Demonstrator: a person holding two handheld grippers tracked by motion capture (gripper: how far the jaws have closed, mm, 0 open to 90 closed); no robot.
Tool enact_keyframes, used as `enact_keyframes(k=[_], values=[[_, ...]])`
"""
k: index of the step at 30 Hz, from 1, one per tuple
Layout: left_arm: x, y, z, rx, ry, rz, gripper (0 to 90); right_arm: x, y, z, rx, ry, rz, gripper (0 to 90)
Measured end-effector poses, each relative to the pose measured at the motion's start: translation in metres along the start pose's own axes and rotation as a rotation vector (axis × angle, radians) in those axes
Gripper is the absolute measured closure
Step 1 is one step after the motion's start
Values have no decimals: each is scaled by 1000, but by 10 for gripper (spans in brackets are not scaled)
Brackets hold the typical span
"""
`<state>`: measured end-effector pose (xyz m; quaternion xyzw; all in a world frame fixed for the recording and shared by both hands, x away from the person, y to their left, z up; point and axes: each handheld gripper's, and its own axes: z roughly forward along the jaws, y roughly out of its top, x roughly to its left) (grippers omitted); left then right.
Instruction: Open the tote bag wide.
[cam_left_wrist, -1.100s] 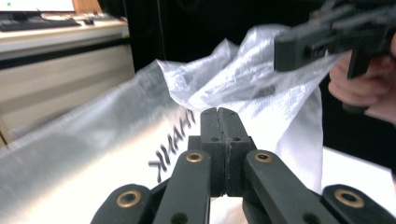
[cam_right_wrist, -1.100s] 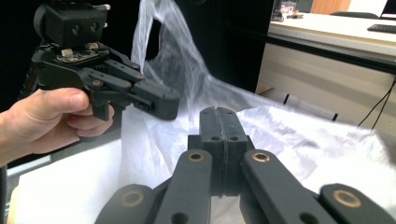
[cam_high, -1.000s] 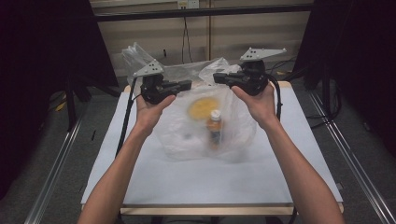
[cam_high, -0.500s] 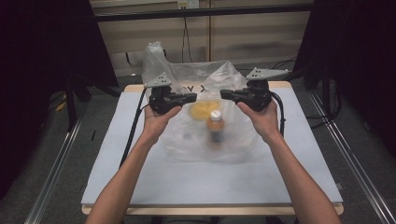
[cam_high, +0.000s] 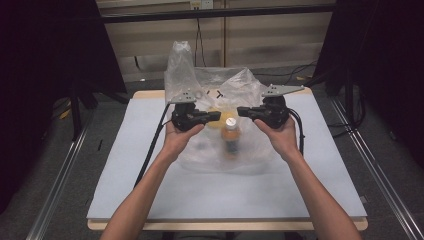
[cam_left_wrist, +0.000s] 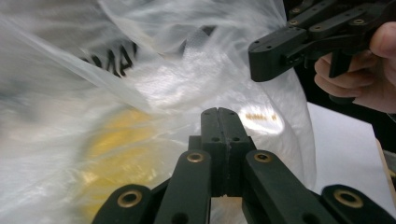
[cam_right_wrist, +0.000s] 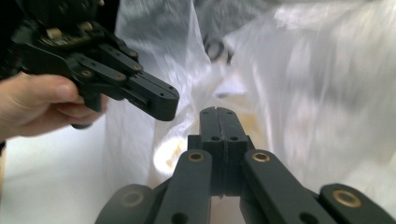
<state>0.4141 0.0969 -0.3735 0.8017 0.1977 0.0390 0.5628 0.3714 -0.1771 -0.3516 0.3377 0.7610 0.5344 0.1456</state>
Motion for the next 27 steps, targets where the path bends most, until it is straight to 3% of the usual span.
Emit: enact_keyframes(k=[6,10,18,22,27], values=[[-7,-17,11,24,-34,-6,900,-3,-22,-3,18,1,27,900],[-13,-24,7,2,-44,-12,900,2,-36,-2,44,21,25,900],[-20,-42,7,19,-77,-14,900,9,-62,1,90,49,37,900],[-18,-50,11,34,-75,-22,900,-2,-79,3,115,23,79,900],[-13,-67,18,97,-36,-41,900,-13,-99,13,143,6,112,900]])
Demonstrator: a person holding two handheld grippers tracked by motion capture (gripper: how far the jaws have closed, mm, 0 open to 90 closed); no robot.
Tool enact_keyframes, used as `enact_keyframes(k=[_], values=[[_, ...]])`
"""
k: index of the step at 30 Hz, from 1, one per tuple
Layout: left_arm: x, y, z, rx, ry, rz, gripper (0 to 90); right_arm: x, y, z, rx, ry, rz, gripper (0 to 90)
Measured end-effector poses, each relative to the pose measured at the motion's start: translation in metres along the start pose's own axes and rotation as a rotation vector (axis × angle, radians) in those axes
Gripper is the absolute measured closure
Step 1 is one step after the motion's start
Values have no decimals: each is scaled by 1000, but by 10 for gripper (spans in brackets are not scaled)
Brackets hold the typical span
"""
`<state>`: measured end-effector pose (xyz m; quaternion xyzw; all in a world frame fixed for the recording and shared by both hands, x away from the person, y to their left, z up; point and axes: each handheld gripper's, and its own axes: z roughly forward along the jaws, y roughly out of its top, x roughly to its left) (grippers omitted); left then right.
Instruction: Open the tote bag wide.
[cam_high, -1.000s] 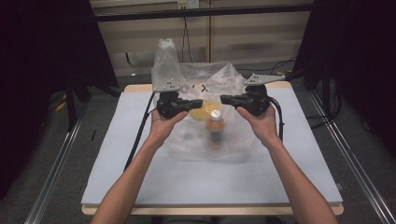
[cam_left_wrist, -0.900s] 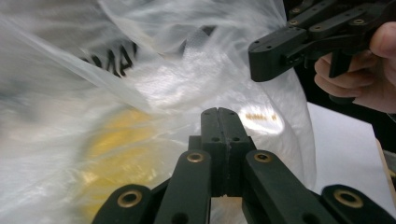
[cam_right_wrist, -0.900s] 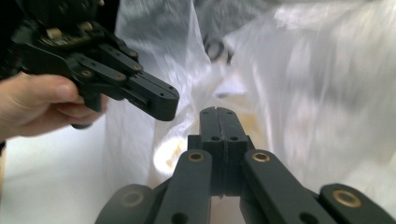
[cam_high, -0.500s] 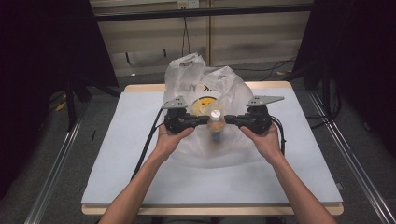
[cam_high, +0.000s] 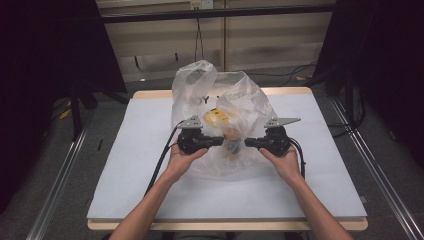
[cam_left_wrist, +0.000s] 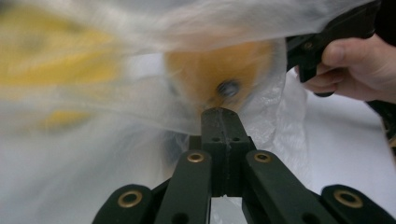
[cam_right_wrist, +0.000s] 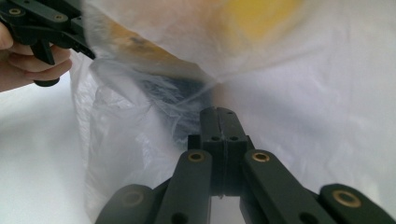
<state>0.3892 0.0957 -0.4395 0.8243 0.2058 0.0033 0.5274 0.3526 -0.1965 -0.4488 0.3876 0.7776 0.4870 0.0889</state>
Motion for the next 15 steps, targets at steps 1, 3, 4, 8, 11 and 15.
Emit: enact_keyframes(k=[1,3,4,8,11,15], values=[[3,-4,1,6,4,-9,900,-3,-2,1,6,-1,6,900],[9,-11,4,25,10,-23,900,-10,-7,4,11,-16,33,900],[12,-14,5,31,19,-24,900,-14,-10,4,16,-24,47,900],[21,-27,13,80,13,-45,900,-23,-21,4,38,-51,60,900],[24,-34,20,123,17,-52,900,-25,-28,8,73,-66,60,900],[22,-39,28,201,37,-29,900,-24,-32,11,106,-60,53,900]])
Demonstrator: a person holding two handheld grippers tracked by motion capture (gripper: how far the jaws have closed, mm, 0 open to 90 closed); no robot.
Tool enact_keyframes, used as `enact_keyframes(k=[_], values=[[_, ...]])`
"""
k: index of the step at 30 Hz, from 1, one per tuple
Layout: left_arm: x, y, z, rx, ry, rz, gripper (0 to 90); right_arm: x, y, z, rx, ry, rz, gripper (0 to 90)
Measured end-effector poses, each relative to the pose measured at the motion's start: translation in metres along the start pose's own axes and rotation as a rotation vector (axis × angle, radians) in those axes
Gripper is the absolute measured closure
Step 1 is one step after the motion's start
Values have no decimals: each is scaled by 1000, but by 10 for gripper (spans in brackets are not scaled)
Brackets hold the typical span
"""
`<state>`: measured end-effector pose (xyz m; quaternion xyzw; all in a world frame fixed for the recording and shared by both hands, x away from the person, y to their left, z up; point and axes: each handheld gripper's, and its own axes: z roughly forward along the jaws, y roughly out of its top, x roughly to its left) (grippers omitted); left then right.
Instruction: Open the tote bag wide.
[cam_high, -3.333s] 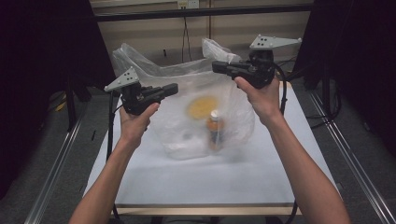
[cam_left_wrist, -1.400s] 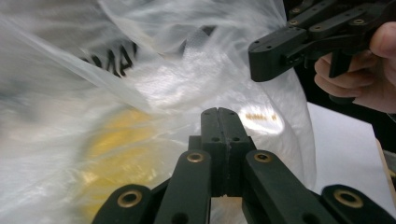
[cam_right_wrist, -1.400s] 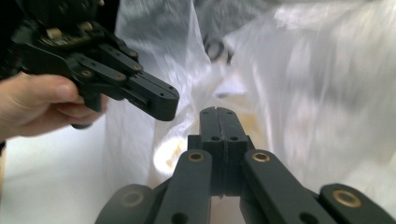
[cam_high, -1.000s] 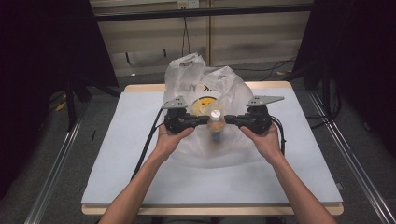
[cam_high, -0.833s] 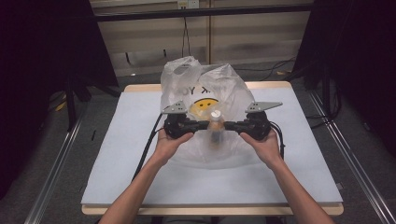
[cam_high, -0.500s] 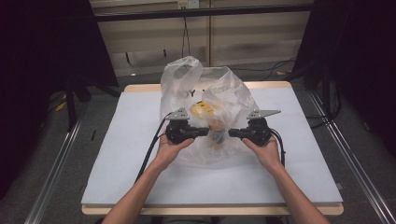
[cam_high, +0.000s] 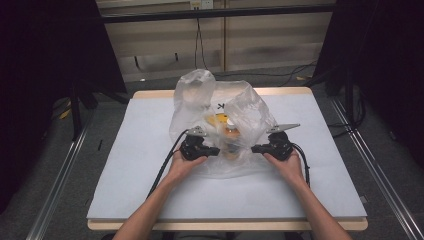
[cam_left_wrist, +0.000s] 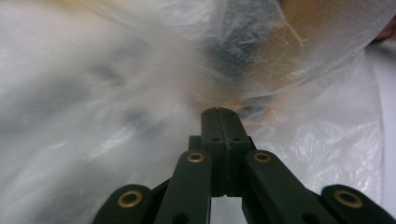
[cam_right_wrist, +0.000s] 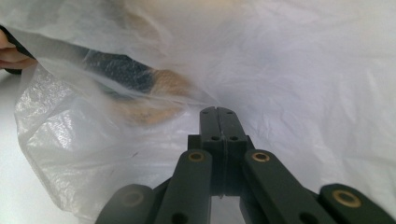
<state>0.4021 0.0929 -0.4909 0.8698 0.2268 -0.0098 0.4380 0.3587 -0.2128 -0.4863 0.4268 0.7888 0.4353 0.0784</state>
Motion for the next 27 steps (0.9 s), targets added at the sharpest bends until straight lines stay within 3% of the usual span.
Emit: enact_keyframes(k=[3,5,8,10,12,15,19,23,27], values=[[0,1,2,16,0,-5,900,0,-5,5,41,-7,-8,900],[1,1,2,24,1,-20,900,-1,-5,5,43,-3,9,900],[2,2,-1,51,20,-40,900,0,-6,4,43,-13,-3,900],[1,1,-3,46,25,-28,900,1,-7,3,37,-13,-11,900],[0,1,-7,32,-2,1,900,0,-5,1,-10,2,-24,900],[-9,8,-18,-24,-1,10,900,7,1,-9,-66,42,-16,900],[-19,16,-35,-96,-18,33,900,22,6,-23,-85,55,-60,900],[-29,19,-50,-110,-13,67,900,33,11,-44,-123,69,-65,900],[-35,22,-63,-172,-27,73,900,40,13,-65,-151,64,-93,900]])
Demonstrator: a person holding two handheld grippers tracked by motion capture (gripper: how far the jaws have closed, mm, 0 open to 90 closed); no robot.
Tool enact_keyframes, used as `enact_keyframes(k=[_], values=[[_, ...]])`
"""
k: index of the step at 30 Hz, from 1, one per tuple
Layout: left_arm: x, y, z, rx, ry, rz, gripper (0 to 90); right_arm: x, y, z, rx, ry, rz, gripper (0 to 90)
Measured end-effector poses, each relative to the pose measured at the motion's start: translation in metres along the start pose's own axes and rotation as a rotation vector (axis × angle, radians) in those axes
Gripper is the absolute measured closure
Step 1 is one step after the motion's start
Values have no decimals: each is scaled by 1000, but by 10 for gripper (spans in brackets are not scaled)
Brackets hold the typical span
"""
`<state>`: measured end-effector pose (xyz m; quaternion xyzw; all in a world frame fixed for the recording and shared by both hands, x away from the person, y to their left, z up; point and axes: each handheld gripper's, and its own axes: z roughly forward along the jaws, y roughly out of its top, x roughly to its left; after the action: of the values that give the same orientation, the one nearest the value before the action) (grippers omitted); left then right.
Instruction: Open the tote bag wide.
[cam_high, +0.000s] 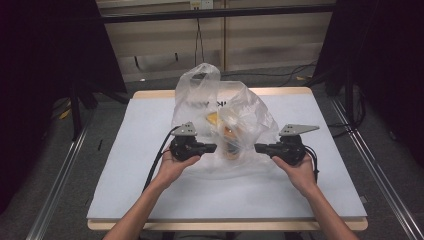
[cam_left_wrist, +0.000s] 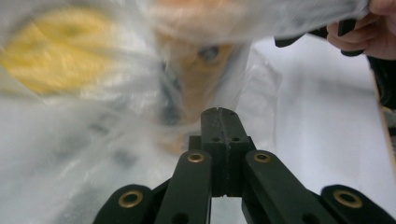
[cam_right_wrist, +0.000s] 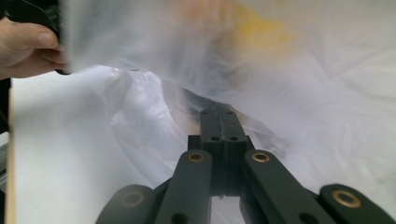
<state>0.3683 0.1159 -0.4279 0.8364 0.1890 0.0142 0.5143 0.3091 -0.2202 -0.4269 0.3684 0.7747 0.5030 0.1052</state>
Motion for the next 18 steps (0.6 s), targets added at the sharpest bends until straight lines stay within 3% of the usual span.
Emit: enact_keyframes(k=[8,18], values=[[-2,21,-7,-102,-12,1,900,5,21,-42,-107,-17,-11,900],[-7,42,-4,-148,-17,32,900,7,43,-61,-198,-9,-33,900]])
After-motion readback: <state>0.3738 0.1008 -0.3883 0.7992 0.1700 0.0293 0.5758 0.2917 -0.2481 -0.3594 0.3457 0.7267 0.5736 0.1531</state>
